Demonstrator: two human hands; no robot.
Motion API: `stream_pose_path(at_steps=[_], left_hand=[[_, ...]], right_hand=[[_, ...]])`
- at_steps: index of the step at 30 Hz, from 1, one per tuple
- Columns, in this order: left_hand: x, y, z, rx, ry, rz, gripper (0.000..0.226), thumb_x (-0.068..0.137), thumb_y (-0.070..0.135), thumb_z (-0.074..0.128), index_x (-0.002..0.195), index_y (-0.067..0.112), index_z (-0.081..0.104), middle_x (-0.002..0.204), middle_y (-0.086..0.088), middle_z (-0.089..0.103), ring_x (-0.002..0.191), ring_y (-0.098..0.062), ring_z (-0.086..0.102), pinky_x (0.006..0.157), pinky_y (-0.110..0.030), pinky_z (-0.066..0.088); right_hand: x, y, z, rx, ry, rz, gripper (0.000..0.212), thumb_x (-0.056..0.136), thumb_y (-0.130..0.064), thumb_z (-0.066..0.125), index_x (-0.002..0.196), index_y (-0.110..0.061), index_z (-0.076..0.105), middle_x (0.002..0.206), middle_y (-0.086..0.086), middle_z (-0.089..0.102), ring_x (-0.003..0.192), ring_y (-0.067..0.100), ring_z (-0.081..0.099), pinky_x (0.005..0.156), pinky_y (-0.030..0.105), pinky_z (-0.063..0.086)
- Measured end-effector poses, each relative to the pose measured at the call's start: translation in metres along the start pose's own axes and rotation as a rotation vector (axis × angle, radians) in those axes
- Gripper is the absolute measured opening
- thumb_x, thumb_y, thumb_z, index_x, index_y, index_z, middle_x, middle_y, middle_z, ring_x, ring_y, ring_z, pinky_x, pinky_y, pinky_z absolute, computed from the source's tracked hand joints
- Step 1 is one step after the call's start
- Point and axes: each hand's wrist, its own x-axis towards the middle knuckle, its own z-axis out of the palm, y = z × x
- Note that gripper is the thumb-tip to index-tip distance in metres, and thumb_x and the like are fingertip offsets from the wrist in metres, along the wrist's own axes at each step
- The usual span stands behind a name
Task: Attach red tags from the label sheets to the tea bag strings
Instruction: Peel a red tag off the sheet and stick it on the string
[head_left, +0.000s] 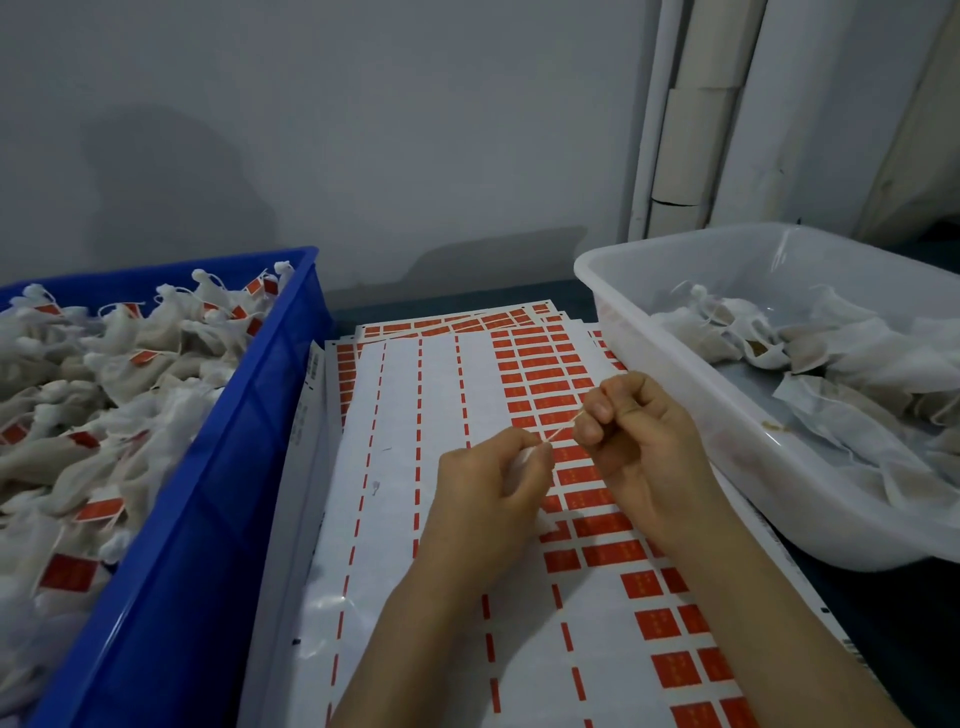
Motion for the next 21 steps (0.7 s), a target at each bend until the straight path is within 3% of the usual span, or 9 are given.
stream_pose_path(at_steps=[3, 5, 6, 7, 9, 12, 15, 18, 21], left_hand=[[0.003, -0.002, -0.001, 0.073, 0.077, 0.026, 0.003, 0.091, 0.040, 0.054, 0.094, 0.040, 0.054, 0.088, 0.031, 0.053, 0.076, 0.009, 0.055, 0.068, -0.003, 0.039], [0.004, -0.005, -0.001, 0.099, 0.109, 0.031, 0.012, 0.089, 0.040, 0.057, 0.100, 0.037, 0.058, 0.096, 0.027, 0.056, 0.080, 0.006, 0.056, 0.077, -0.006, 0.041], [0.005, -0.005, 0.000, 0.113, 0.127, 0.026, 0.016, 0.088, 0.039, 0.059, 0.104, 0.036, 0.058, 0.102, 0.024, 0.059, 0.085, 0.002, 0.057, 0.083, -0.012, 0.045], [0.005, -0.006, 0.000, 0.116, 0.143, 0.013, 0.020, 0.087, 0.037, 0.061, 0.107, 0.036, 0.057, 0.106, 0.019, 0.061, 0.092, -0.004, 0.058, 0.089, -0.020, 0.048], [0.006, -0.007, -0.001, 0.108, 0.161, -0.019, 0.033, 0.084, 0.031, 0.067, 0.108, 0.042, 0.046, 0.110, 0.012, 0.061, 0.101, -0.015, 0.057, 0.092, -0.033, 0.052], [0.006, -0.009, -0.001, 0.139, 0.174, -0.044, 0.045, 0.080, 0.029, 0.070, 0.106, 0.046, 0.038, 0.109, 0.014, 0.056, 0.105, -0.018, 0.054, 0.094, -0.031, 0.049], [0.007, -0.012, 0.000, 0.220, 0.230, -0.023, 0.041, 0.081, 0.034, 0.069, 0.104, 0.046, 0.037, 0.113, 0.015, 0.056, 0.105, -0.010, 0.046, 0.093, -0.022, 0.034], [0.008, -0.013, -0.001, 0.215, 0.287, -0.013, 0.037, 0.081, 0.032, 0.071, 0.096, 0.042, 0.039, 0.108, 0.016, 0.056, 0.097, -0.007, 0.044, 0.091, -0.023, 0.035], [0.009, -0.011, -0.002, 0.089, 0.343, -0.067, 0.035, 0.077, 0.029, 0.074, 0.083, 0.035, 0.040, 0.100, 0.015, 0.051, 0.093, -0.011, 0.049, 0.079, -0.012, 0.039]], right_hand=[[0.001, 0.003, 0.000, -0.105, 0.037, -0.002, 0.012, 0.083, -0.028, 0.054, 0.084, -0.016, 0.057, 0.067, 0.002, 0.058, 0.057, 0.014, 0.053, 0.064, 0.021, 0.052], [-0.001, 0.009, 0.002, -0.498, 0.082, -0.066, 0.014, 0.079, -0.040, 0.058, 0.091, -0.033, 0.058, 0.076, -0.014, 0.064, 0.070, 0.009, 0.063, 0.064, 0.012, 0.051], [-0.002, 0.014, 0.005, -0.727, 0.079, -0.122, 0.011, 0.080, -0.041, 0.058, 0.091, -0.040, 0.056, 0.079, -0.023, 0.062, 0.076, -0.001, 0.062, 0.061, 0.005, 0.047], [-0.003, 0.018, 0.007, -0.913, 0.053, -0.165, 0.010, 0.083, -0.039, 0.059, 0.089, -0.045, 0.053, 0.081, -0.028, 0.058, 0.078, -0.008, 0.059, 0.059, 0.000, 0.043], [-0.005, 0.027, 0.008, -1.115, -0.010, -0.222, 0.013, 0.086, -0.034, 0.059, 0.089, -0.044, 0.051, 0.084, -0.025, 0.055, 0.077, -0.003, 0.057, 0.064, 0.000, 0.040], [-0.004, 0.030, 0.006, -1.202, -0.014, -0.280, 0.009, 0.087, -0.030, 0.060, 0.089, -0.035, 0.053, 0.089, -0.019, 0.052, 0.078, -0.001, 0.052, 0.073, 0.004, 0.038], [-0.003, 0.032, 0.005, -1.219, 0.020, -0.305, 0.012, 0.086, -0.032, 0.061, 0.090, -0.036, 0.051, 0.100, -0.018, 0.048, 0.088, 0.002, 0.050, 0.081, 0.007, 0.035], [-0.003, 0.032, 0.008, -1.206, 0.071, -0.341, 0.014, 0.084, -0.033, 0.064, 0.086, -0.037, 0.050, 0.100, -0.023, 0.041, 0.092, -0.003, 0.043, 0.076, 0.002, 0.026], [-0.005, 0.027, 0.010, -1.120, 0.059, -0.343, 0.015, 0.084, -0.032, 0.063, 0.078, -0.039, 0.050, 0.091, -0.029, 0.046, 0.087, -0.005, 0.050, 0.067, 0.002, 0.035]])
